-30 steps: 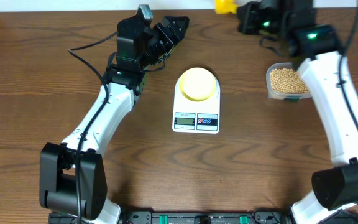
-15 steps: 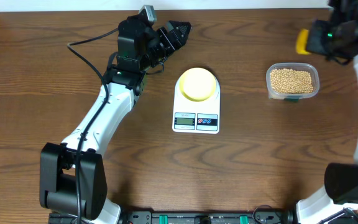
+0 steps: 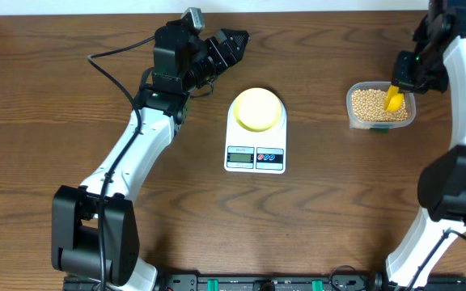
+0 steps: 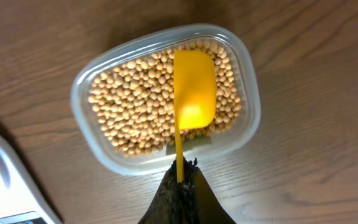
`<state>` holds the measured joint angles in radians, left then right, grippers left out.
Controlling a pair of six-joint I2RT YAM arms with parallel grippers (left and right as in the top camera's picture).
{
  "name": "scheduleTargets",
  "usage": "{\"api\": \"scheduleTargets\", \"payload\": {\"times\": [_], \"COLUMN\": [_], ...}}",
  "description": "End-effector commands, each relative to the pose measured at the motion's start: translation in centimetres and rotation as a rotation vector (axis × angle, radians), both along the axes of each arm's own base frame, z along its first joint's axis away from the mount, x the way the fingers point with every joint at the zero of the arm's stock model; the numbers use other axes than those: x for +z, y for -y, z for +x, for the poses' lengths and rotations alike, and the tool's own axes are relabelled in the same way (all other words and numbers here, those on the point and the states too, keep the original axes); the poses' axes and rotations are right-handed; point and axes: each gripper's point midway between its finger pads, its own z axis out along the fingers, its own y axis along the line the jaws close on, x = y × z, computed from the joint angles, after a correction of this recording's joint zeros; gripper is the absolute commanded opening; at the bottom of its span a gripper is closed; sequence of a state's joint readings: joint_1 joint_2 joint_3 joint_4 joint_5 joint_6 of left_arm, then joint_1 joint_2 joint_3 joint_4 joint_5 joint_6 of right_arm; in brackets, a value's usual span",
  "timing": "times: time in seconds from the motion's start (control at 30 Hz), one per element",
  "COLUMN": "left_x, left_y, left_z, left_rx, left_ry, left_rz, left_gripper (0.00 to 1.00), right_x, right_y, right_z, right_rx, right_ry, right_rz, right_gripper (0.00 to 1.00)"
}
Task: Scoop item into bowl and weigh 50g on scale
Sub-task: 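Move the scoop with the right gripper into the soybean tub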
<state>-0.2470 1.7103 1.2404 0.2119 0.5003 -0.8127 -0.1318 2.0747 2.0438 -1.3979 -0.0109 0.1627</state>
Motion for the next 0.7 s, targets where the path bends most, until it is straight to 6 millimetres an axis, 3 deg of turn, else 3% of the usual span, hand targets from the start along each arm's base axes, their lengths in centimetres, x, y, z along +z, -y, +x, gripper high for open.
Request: {"api": "scheduleTargets", "payload": {"times": [0.0, 0.1, 0.17, 0.4, 0.57, 0.67], "left_x": [0.5, 0.5, 0.5, 0.5, 0.5, 0.5], "left_y": [0.2, 0.2, 0.2, 0.2, 0.2, 0.2], "left_z": [-0.1, -0.1, -0.1, -0.1, -0.1, -0.1], "left_rx": [-0.02, -0.02, -0.02, -0.02, -0.02, -0.02], "left_ry": [0.017, 0.017, 0.017, 0.017, 0.017, 0.017], "left_rz": [0.005, 0.005, 0.004, 0.005, 0.005, 0.005], "left_gripper": [0.75, 0.75, 0.75, 0.75, 0.75, 0.75], "right_x": [-0.8, -1.9, -2.0, -1.9, -0.7, 0.6], "right_y": [0.2, 0.2, 0.3, 0.4, 0.5, 1.0], "right_z": [0.2, 0.3, 0.5, 1.3, 2.0, 3.5], "right_rx": [0.035, 0.038, 0.038, 0.038, 0.037, 0.034], "right_ry": [-0.02, -0.044, -0.04, -0.01, 0.027, 0.099], "right_rz": [-0.007, -0.004, -0.005, -0.009, -0.016, -0.035], "right_gripper": [0.01, 0.01, 0.1, 0.98, 0.99, 0.99]}}
